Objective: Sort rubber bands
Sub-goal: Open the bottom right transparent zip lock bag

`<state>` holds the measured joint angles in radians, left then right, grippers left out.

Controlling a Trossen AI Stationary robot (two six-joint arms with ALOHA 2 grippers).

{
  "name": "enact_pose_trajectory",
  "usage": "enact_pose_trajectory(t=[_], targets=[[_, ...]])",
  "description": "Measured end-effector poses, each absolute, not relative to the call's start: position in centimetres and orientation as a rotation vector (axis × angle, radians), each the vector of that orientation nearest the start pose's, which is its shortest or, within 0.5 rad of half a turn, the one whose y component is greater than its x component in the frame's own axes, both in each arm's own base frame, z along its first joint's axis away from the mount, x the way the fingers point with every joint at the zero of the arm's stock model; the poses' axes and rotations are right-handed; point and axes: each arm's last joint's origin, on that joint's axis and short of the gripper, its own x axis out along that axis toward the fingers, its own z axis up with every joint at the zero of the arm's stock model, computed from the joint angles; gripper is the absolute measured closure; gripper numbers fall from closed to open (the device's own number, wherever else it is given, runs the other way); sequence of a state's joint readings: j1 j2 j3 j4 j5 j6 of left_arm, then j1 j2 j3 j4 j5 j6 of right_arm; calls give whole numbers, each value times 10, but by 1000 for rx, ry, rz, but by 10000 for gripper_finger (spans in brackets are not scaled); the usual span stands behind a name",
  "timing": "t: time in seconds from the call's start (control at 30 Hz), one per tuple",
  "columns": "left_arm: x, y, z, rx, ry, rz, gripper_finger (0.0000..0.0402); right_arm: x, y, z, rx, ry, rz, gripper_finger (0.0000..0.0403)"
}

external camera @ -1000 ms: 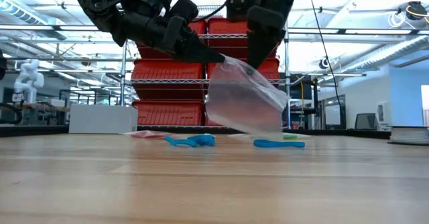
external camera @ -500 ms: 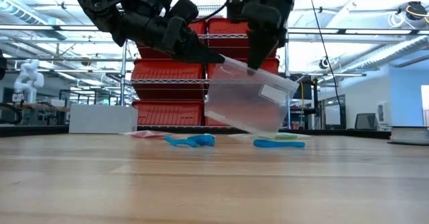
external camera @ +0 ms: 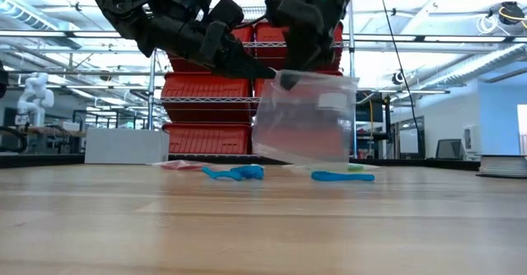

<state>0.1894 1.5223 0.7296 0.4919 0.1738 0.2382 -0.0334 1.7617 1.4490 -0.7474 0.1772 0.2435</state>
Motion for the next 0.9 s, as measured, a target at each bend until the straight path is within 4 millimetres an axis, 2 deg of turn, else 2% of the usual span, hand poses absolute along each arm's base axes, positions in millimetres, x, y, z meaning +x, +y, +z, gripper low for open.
enact_pose_trajectory(t=[0.1,0.17,0.27,0.37,0.43,0.77,0.9], targets=[[309,54,206,180,297,-15,401,369,-16,261,168,1027,-278,271],[309,55,206,169,296,-8,401,368,-15,260,152,1042,-286,264],[309,55,207,164,293,-6,401,362,-15,258,87,1096,-348,296],[309,55,207,164,293,-6,401,360,-15,252,74,1109,-359,366],[309,55,207,163,290,-6,401,360,-16,245,61,1105,-354,392],[309,55,207,162,285,-6,401,362,-16,207,49,972,-320,402],[310,55,208,163,278,-5,401,363,-18,200,101,900,-368,397]])
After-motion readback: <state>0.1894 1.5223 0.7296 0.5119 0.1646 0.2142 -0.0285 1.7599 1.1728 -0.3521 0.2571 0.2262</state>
